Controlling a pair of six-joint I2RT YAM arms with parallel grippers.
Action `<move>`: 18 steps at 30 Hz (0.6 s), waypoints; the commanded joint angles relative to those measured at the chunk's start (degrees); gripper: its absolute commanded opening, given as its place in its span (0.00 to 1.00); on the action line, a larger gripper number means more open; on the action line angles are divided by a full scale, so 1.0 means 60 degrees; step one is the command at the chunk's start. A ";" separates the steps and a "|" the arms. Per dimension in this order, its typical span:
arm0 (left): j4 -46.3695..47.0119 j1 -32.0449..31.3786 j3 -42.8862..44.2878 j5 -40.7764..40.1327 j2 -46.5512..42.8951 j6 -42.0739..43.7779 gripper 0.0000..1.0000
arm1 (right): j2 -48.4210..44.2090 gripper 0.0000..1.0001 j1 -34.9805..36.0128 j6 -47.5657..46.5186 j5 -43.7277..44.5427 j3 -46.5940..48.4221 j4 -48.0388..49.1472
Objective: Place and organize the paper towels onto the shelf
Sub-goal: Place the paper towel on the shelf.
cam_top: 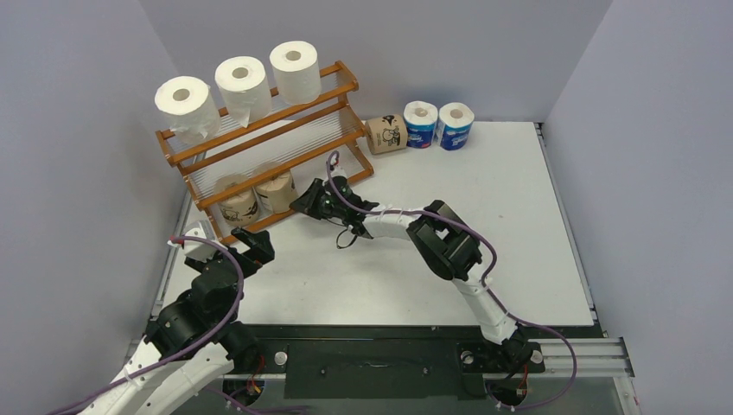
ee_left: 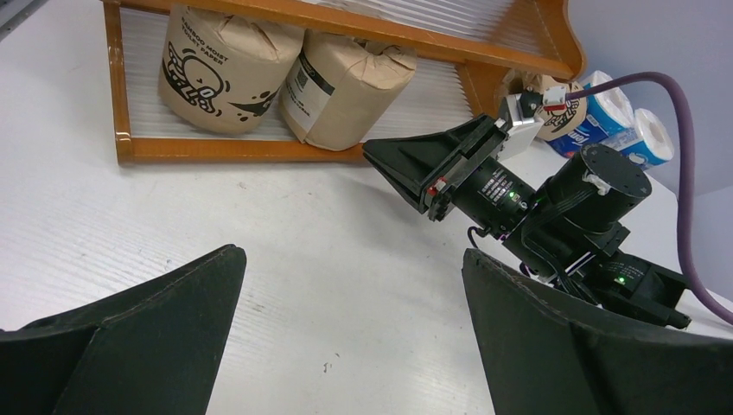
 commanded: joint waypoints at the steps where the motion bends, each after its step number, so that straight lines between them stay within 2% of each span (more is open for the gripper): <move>1: 0.0133 0.0040 0.0020 0.0033 -0.0072 -0.0069 0.96 | 0.0201 0.09 0.0033 -0.0048 -0.0178 0.0778 0.0158; 18: 0.0100 0.0053 -0.0046 -0.0014 -0.0129 -0.0091 0.96 | 0.1266 0.09 0.0031 0.0333 -0.0325 0.2448 -0.0431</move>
